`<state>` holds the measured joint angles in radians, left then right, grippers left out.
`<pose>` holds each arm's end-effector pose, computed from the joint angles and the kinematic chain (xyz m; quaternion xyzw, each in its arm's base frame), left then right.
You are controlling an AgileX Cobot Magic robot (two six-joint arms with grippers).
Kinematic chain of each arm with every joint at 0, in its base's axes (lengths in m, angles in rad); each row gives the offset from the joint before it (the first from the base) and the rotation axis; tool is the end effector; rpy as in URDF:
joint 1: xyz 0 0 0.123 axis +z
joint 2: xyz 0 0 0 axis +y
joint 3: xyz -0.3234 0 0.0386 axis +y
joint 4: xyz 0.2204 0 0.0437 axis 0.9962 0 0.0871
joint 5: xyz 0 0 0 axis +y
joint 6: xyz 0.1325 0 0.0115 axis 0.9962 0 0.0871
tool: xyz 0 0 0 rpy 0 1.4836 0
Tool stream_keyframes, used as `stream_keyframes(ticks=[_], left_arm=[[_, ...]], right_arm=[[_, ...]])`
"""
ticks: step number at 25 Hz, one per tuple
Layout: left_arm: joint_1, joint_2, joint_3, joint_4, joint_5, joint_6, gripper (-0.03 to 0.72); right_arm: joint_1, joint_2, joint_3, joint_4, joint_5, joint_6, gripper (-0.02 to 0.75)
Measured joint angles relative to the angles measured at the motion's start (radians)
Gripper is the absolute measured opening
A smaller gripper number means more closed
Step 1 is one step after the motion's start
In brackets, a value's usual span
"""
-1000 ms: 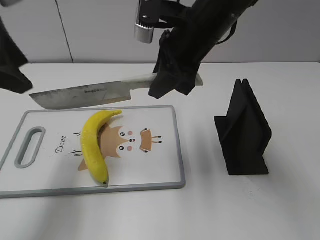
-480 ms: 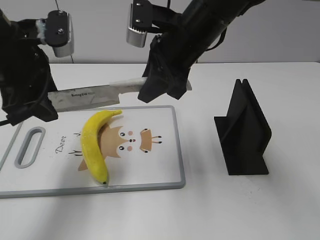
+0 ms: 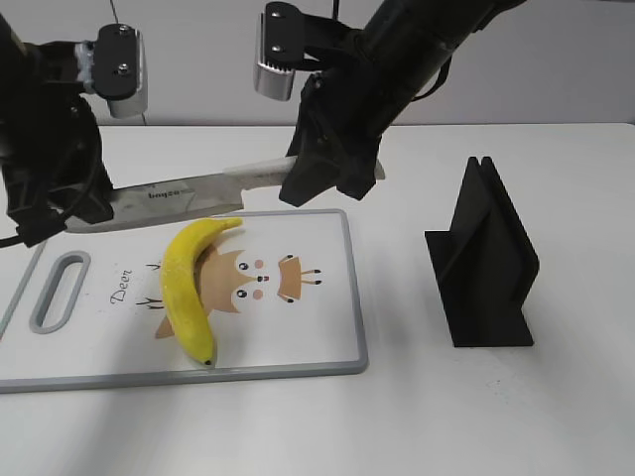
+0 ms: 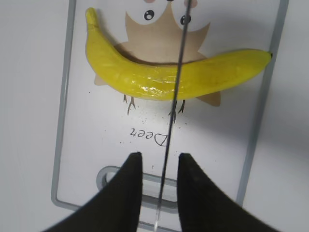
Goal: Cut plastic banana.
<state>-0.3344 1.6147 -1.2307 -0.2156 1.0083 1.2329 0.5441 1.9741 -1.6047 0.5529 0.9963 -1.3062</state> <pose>0.2841 -0.1242 0.2765 0.6638 0.7297 -0.0309 0.1611 0.3346 0.2710 0.2551 -0.6920 0.6632 0.1784 0.2224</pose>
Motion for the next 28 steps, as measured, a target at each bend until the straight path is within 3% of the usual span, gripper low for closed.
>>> stream_keyframes(ticks=[4,7,17,24,26,28], left_arm=[[0.000,0.000,0.000,0.000,-0.005,0.000,0.129],[0.000,0.000,0.000,0.000,-0.005,0.000,0.082],[0.000,0.002,0.000,-0.002,0.014,-0.002,0.078],[0.001,0.020,0.000,-0.015,0.014,-0.002,0.206],[0.007,0.020,0.000,-0.017,0.014,-0.002,0.184],[0.017,0.020,0.000,-0.022,0.014,-0.002,0.097]], right_arm=[[0.000,0.000,0.000,0.012,0.000,-0.005,0.183],[0.000,0.000,0.000,0.015,-0.001,-0.016,0.183],[0.000,0.000,0.000,0.025,-0.002,-0.032,0.183],[0.000,0.000,0.000,0.040,0.000,-0.039,0.183],[0.000,0.000,0.000,0.040,0.000,-0.039,0.183],[0.000,0.000,0.000,0.040,0.000,-0.039,0.183]])
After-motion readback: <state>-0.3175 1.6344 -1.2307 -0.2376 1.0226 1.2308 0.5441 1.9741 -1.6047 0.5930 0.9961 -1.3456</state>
